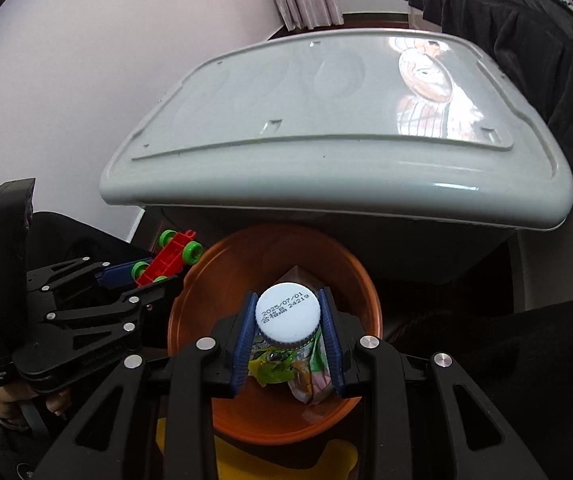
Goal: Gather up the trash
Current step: 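Lower both grippers over the orange bucket and release the cap and toy car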
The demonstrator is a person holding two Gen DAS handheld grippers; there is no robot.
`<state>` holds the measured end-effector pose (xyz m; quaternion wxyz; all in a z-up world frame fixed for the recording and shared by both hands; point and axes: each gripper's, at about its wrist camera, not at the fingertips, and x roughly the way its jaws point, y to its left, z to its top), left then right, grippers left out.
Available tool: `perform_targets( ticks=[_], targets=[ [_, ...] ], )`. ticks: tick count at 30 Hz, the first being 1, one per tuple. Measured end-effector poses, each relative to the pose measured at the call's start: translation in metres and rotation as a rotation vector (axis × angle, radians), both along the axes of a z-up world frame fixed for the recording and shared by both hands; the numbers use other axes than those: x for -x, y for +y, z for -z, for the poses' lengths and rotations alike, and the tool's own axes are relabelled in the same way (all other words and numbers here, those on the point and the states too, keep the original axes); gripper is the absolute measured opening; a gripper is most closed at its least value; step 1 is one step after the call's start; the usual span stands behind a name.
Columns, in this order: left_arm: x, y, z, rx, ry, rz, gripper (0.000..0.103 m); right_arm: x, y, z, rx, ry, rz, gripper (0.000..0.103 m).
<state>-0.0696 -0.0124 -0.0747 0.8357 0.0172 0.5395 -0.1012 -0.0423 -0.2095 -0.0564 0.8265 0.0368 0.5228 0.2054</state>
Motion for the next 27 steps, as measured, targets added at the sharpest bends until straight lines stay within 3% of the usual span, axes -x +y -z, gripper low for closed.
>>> perform_targets(
  ticks=[9,10,11,12,13,22,27],
  targets=[
    [-0.001,0.002,0.010,0.004,0.039,-0.002,0.038,-0.005,0.005,0.011,-0.007,0.046,-0.014,0.032],
    [-0.001,0.001,0.011,0.000,0.044,-0.001,0.044,-0.007,0.006,0.012,-0.010,0.054,-0.015,0.039],
    [-0.003,0.000,0.013,-0.019,0.051,-0.006,0.067,-0.008,0.006,0.013,-0.012,0.061,-0.011,0.062],
    [-0.003,-0.001,0.012,-0.053,0.042,-0.021,0.079,-0.008,0.004,0.012,-0.009,0.049,0.010,0.071],
    [-0.002,-0.001,0.010,-0.068,0.025,-0.029,0.086,-0.009,0.001,0.009,-0.012,0.030,0.030,0.073],
    [-0.001,-0.002,0.001,-0.074,-0.006,-0.029,0.087,-0.016,-0.022,0.001,-0.063,0.015,0.125,0.073],
    [-0.006,0.003,-0.008,-0.080,-0.047,-0.049,0.087,-0.022,-0.025,-0.009,-0.057,-0.027,0.137,0.084]
  ],
)
